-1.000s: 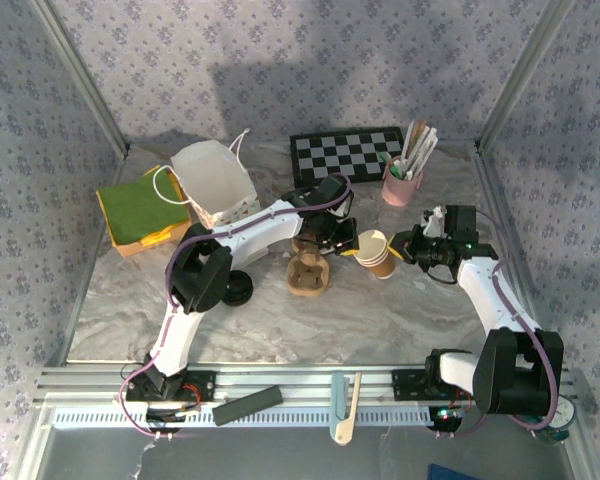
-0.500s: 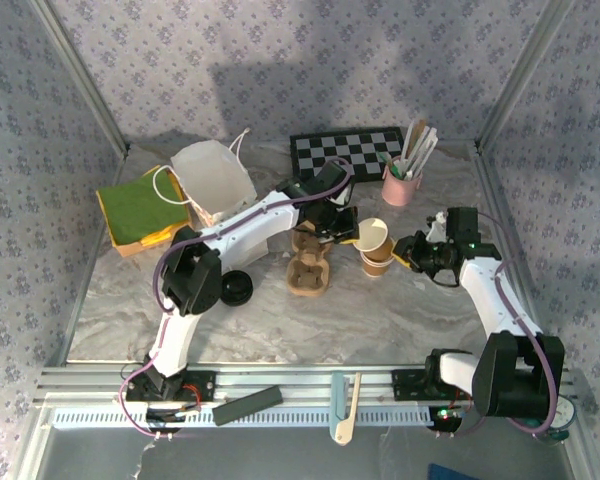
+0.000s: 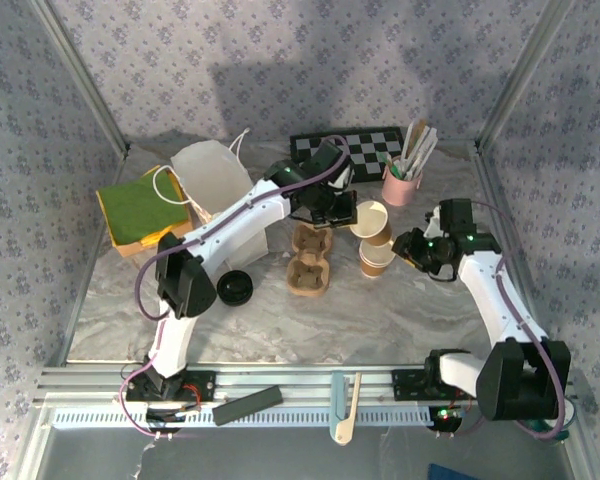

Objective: Pack the takeout coffee

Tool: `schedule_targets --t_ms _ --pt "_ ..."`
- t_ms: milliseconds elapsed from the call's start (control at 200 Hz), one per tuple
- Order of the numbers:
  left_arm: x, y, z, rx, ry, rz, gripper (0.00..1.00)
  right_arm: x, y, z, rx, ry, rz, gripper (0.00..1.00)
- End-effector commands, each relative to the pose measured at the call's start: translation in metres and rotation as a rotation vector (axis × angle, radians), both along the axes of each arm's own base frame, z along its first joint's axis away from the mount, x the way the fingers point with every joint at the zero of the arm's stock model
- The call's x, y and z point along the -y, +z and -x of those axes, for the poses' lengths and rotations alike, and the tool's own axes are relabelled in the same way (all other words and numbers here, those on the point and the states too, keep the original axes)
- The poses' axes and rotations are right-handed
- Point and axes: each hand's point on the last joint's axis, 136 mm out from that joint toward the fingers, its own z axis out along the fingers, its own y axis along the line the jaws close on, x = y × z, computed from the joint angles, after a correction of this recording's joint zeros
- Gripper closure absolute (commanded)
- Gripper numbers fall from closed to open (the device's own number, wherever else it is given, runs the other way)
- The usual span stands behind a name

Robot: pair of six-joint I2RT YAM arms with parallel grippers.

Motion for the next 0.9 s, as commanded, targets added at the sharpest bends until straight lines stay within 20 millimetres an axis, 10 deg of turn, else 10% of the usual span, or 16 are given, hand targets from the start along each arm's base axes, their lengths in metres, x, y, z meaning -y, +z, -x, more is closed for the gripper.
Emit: schedule_targets --t_ms 0,605,895 --pt "-0.037 0.032 0.001 0.079 0.024 -0.066 1.00 0.006 -0.004 -0.005 -0.036 0.002 0.103 0.64" --pt "-0.080 0.036 0.017 0.123 0.061 -0.144 1.00 -0.004 -0.026 -0.030 -0.129 0.041 0.268 0.98" --pt "-0.076 0.019 0.027 0.117 0.029 -0.187 1.00 -0.003 -0.007 -0.077 -0.090 0.024 0.306 0.99"
